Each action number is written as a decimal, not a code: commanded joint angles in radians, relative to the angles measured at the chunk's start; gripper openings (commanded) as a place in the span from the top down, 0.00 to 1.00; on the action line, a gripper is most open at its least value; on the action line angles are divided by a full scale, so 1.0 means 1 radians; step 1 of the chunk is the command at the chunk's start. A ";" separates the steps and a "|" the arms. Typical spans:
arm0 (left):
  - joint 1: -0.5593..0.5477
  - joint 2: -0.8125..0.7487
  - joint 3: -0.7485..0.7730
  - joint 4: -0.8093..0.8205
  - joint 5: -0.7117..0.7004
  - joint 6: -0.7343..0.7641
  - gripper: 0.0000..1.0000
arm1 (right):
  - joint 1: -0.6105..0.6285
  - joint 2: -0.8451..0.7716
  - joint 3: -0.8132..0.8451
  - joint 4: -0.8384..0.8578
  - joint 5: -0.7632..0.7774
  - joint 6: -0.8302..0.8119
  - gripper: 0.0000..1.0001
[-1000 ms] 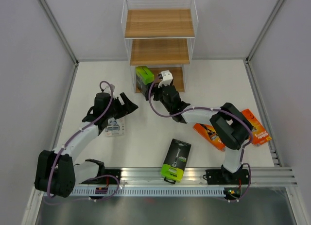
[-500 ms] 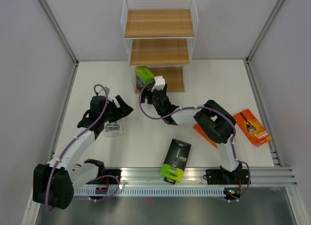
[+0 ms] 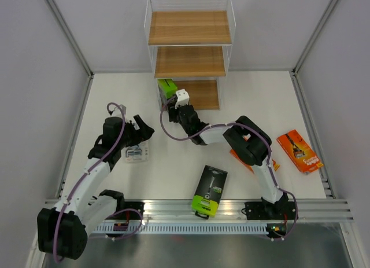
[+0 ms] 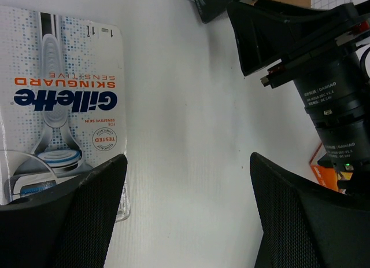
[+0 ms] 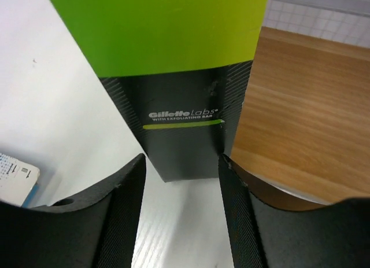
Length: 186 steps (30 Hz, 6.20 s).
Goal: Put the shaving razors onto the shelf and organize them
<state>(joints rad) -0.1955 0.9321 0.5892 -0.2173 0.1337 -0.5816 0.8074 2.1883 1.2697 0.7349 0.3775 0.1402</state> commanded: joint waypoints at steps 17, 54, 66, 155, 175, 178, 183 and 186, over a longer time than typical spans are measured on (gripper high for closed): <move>0.008 -0.022 -0.014 -0.016 -0.062 0.061 0.08 | -0.166 0.039 0.141 -0.158 -0.400 -0.164 0.33; 0.008 0.016 0.006 -0.005 -0.098 0.094 0.07 | -0.234 0.183 0.407 -0.399 -0.508 -0.482 0.53; 0.008 0.020 -0.006 0.004 -0.108 0.103 0.07 | -0.231 0.237 0.513 -0.430 -0.519 -0.449 0.50; -0.923 0.534 0.199 0.160 0.032 -0.255 0.36 | -0.071 -1.399 -0.952 -1.039 -0.588 0.814 0.48; -0.495 0.792 0.484 0.269 0.205 -0.015 0.58 | -0.048 -0.746 -0.693 -0.569 -0.341 0.886 0.69; -0.432 0.884 0.614 0.251 0.306 0.009 0.58 | -0.047 -0.673 -0.603 -0.578 -0.336 0.903 0.69; -0.418 0.800 0.641 0.094 0.258 0.103 0.54 | -0.047 -0.788 -0.622 -0.624 -0.263 0.888 0.63; -0.407 0.674 0.572 0.007 0.147 0.124 0.48 | -0.065 -0.915 -0.603 -0.776 -0.160 0.753 0.54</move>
<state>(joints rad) -0.5846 1.7630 1.1778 -0.1749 0.3042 -0.5297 0.7490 1.3968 0.6460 0.0406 0.1749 0.9890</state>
